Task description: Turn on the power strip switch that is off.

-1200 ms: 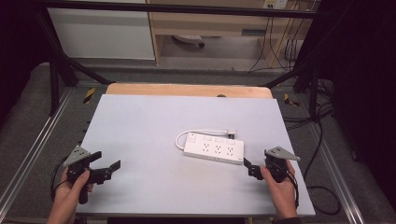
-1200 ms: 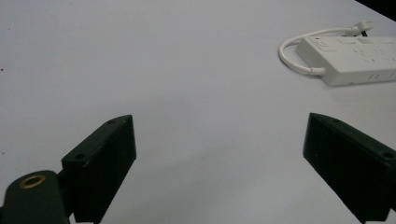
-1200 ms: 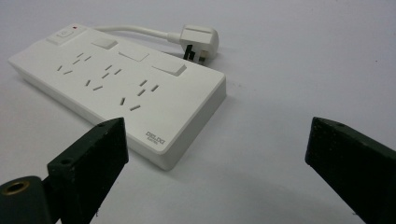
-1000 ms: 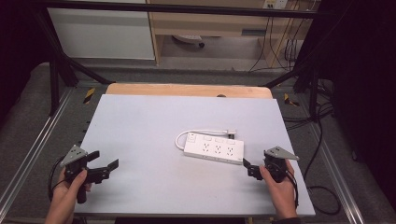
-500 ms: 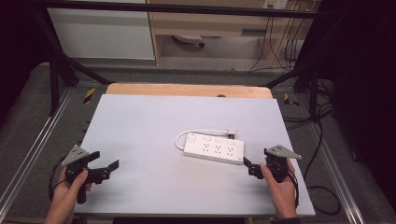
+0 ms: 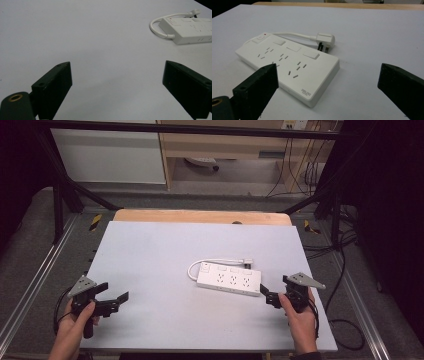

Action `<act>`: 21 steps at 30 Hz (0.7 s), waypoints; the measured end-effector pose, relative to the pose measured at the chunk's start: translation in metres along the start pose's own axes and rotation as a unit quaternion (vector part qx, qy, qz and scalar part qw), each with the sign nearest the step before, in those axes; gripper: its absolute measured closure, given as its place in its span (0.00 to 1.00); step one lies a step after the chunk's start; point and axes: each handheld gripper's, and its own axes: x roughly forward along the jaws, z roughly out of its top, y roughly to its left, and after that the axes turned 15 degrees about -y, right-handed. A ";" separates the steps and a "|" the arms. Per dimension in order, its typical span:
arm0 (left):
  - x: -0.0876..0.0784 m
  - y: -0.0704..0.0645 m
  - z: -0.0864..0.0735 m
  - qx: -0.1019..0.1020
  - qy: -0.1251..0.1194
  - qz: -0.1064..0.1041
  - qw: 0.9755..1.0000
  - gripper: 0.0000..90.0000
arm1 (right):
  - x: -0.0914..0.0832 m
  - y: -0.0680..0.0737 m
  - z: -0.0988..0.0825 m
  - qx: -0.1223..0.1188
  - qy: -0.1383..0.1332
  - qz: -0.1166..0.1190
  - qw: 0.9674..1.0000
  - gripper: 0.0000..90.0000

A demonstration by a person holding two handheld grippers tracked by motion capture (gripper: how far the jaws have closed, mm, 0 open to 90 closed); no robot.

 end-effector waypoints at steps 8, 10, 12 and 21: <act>0.002 -0.002 -0.001 -0.002 0.005 -0.004 1.000 0.10 | 0.011 0.007 0.010 -0.004 -0.004 0.005 1.000 0.04; 0.002 -0.002 -0.001 -0.003 0.006 -0.005 1.000 0.10 | 0.013 0.009 0.014 -0.009 -0.007 0.010 1.000 0.04; 0.002 -0.001 -0.001 -0.003 0.007 -0.006 1.000 0.10 | 0.016 0.011 0.018 -0.013 -0.010 0.011 1.000 0.04; 0.002 -0.002 -0.002 0.005 0.008 -0.012 1.000 0.10 | 0.025 0.015 0.034 -0.018 -0.021 0.020 0.999 0.04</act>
